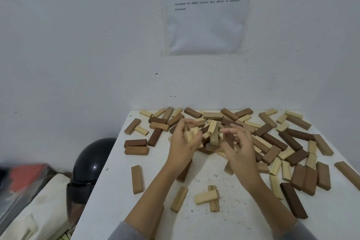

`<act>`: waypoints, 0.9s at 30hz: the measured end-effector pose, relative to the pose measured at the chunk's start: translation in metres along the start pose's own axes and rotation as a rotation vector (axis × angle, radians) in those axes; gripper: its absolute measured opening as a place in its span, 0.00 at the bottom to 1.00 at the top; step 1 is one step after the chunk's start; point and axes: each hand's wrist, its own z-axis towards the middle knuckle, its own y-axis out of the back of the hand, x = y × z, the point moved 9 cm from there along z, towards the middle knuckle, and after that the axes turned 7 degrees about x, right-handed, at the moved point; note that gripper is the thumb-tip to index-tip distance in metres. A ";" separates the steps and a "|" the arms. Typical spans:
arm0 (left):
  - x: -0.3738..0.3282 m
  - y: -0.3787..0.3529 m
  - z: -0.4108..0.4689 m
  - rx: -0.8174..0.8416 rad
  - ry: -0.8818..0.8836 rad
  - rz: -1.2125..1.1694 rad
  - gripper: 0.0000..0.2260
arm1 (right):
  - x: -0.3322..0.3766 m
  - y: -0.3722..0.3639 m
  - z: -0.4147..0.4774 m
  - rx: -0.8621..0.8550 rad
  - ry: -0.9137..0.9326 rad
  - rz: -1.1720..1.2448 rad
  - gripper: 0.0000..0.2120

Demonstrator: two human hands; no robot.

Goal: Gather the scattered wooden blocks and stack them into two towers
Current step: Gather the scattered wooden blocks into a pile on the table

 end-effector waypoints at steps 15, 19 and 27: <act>0.026 -0.070 0.056 -0.006 0.136 -0.159 0.15 | -0.033 -0.007 0.068 -0.075 -0.052 0.225 0.16; 0.035 -0.065 0.056 0.007 0.265 -0.319 0.20 | -0.035 -0.010 0.068 -0.050 -0.086 0.274 0.18; 0.020 -0.021 0.036 -0.005 0.214 -0.302 0.22 | 0.010 0.005 0.046 -0.011 0.069 0.139 0.15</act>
